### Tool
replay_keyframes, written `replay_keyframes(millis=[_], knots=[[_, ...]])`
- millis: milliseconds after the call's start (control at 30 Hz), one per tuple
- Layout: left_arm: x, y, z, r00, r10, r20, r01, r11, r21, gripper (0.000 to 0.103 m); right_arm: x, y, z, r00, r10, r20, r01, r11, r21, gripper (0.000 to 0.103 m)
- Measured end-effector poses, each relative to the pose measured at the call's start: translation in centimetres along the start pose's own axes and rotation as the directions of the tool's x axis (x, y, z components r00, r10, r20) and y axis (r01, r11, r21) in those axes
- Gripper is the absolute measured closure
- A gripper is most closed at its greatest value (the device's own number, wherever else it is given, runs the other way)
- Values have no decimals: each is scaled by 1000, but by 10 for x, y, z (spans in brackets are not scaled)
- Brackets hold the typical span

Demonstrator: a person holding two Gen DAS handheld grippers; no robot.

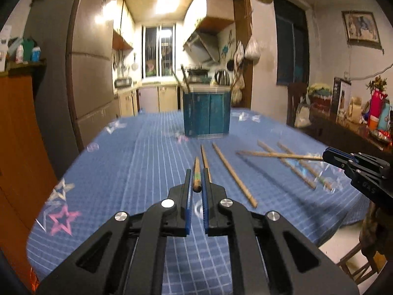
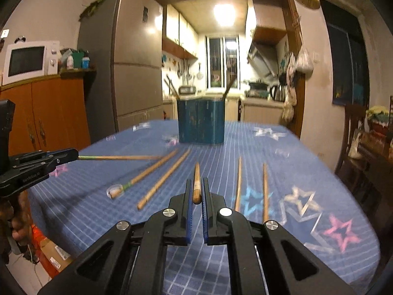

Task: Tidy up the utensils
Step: 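Close the left tool on a chopstick while the right tool grasps another, then lift both held chopsticks and carry them above the utensil holder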

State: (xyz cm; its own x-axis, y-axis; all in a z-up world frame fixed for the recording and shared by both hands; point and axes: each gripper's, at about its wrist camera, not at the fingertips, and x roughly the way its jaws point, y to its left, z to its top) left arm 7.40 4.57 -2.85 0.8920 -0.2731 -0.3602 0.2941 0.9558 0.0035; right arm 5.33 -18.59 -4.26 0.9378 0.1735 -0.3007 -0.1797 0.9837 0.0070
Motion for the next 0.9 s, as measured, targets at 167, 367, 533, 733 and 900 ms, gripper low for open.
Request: replay_keyframes(millis=[167, 367, 533, 733, 900], knots=[[-12, -4, 37, 996, 5, 88, -8, 1000, 28, 98, -9, -3, 39, 998, 17, 67, -13, 999, -49, 95], [-5, -5, 78, 991, 10, 133, -14, 999, 32, 98, 5, -9, 85, 994, 49, 97, -41, 996, -83, 95], [13, -9, 105, 989, 23, 144, -29, 999, 38, 98, 23, -17, 113, 992, 74, 97, -67, 995, -73, 95], [30, -10, 123, 991, 17, 131, -21, 999, 27, 98, 40, -23, 138, 991, 90, 95, -85, 995, -56, 96], [40, -11, 134, 992, 11, 126, -14, 1000, 23, 98, 49, -22, 156, 990, 103, 96, -98, 994, -55, 96]])
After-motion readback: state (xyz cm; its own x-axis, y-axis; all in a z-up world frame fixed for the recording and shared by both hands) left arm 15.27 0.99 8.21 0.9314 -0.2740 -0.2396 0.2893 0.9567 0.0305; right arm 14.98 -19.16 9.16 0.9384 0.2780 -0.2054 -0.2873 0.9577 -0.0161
